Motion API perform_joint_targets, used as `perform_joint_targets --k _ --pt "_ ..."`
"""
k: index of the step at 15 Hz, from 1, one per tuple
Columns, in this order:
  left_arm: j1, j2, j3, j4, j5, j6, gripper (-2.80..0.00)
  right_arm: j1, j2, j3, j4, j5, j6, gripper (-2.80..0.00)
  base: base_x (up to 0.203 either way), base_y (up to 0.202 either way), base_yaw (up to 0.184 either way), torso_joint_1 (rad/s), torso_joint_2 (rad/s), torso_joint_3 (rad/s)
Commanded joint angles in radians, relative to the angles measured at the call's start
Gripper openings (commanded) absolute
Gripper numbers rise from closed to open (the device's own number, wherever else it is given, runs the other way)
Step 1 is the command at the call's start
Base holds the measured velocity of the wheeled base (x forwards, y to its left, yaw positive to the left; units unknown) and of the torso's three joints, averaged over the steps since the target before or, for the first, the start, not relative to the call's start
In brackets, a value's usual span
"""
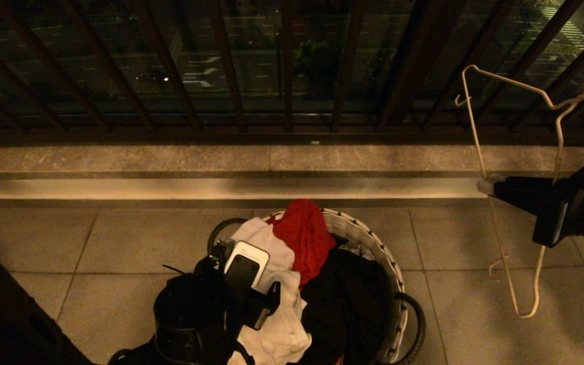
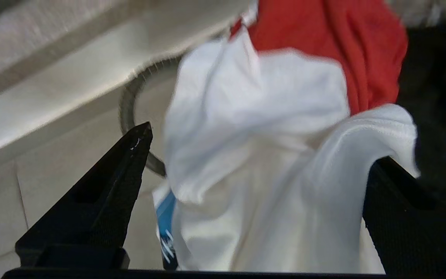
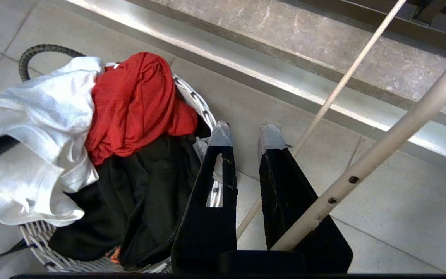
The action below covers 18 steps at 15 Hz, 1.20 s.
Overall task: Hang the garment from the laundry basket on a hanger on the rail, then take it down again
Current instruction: Pick up clothes from the basket
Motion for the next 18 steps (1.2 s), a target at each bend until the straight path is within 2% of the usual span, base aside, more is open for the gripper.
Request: perform_joint_targets --k 1,18 --pt "-0.001 -0.031 -0.004 -0.007 0.004 0.006 0.00 0.000 0.001 0.000 -0.003 0.002 -0.001 -2.80 0.000 0.000 0.000 0.000 0.00 0.000" --pt "-0.035 0.103 -0.023 -0.006 -0.003 0.002 0.00 0.000 0.001 -0.001 -0.002 0.002 -0.001 -2.80 0.000 0.000 0.000 0.000 0.00 0.000"
